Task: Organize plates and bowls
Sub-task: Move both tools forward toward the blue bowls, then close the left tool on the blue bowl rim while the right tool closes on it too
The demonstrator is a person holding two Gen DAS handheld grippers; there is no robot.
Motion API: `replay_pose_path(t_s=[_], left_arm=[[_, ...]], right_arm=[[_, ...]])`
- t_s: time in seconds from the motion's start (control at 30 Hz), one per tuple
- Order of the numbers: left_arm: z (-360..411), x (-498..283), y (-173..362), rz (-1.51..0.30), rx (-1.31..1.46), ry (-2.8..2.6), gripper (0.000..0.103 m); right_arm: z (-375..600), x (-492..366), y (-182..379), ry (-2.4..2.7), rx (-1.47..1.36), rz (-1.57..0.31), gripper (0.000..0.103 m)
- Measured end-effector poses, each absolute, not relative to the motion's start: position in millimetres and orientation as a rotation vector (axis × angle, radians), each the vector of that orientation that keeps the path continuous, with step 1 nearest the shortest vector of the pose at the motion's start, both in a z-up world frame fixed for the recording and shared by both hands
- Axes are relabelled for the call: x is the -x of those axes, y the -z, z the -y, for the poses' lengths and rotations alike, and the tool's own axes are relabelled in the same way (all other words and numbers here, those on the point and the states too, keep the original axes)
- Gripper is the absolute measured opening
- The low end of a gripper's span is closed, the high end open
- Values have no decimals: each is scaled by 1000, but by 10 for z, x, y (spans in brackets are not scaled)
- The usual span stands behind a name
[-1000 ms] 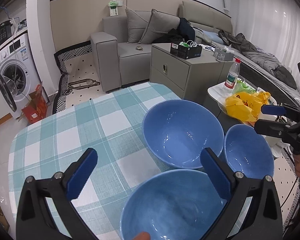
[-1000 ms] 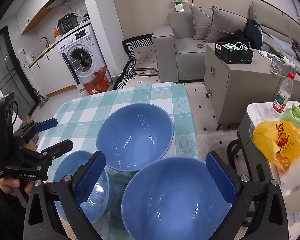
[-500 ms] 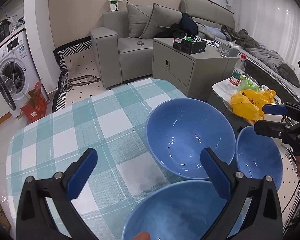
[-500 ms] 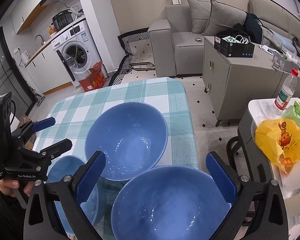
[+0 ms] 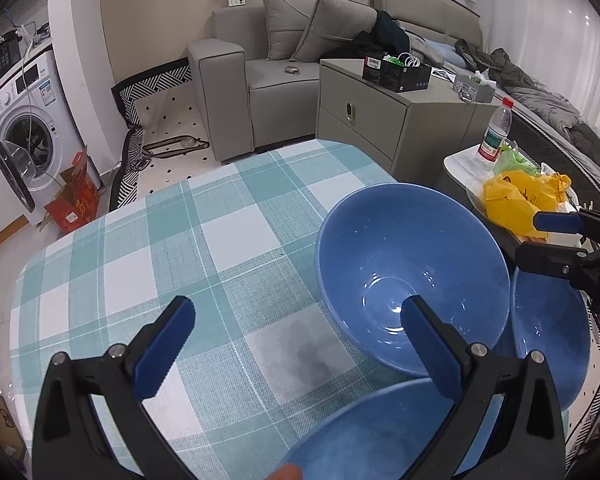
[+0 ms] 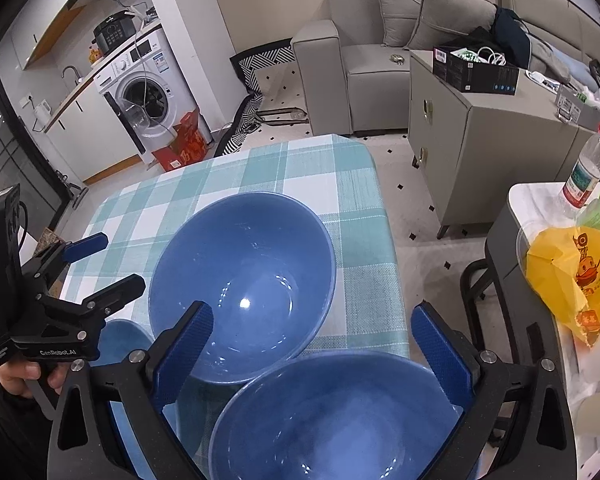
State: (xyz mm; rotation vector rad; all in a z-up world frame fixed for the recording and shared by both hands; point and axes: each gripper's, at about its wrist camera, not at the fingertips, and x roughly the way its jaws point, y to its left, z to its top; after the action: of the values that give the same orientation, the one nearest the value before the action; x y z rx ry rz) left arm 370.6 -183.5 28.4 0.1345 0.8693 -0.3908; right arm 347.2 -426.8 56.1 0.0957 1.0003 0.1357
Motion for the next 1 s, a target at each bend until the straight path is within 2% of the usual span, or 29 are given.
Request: replay_pose_path(t_s=[0.13,0.43,0.53,0.6,0.77,0.9,1.0], left_arm=[[1878,-3770,-242,-887,-122,399,103],[1986,-3853,-149,-910,-139,400,101],[2006,-3859,-116,-921,-143,412,94],[2014,-3866,-101,-933,-140,425,81],[2051,-3865,-72,-952,-148,442,62],[2080,-3852,-49,-969,-157,456,49],[2090,-3847,-45,-973,-159,456,43]], right_arm=[[4301,-3561,-476,-131,-115,-1026,90],[4330,-3644,-326,-140,-137,-1058,84],[4328,-3669,-285,-148,-139,-1067,83],[4316,-3679,-258,-154,-138,-1071,82],[4286,-3700,-211,-177,-135,-1077,73],[4272,-3693,-203,-188,-143,-1074,71],[4239,-3677,-199,-191,-132,-1075,66]])
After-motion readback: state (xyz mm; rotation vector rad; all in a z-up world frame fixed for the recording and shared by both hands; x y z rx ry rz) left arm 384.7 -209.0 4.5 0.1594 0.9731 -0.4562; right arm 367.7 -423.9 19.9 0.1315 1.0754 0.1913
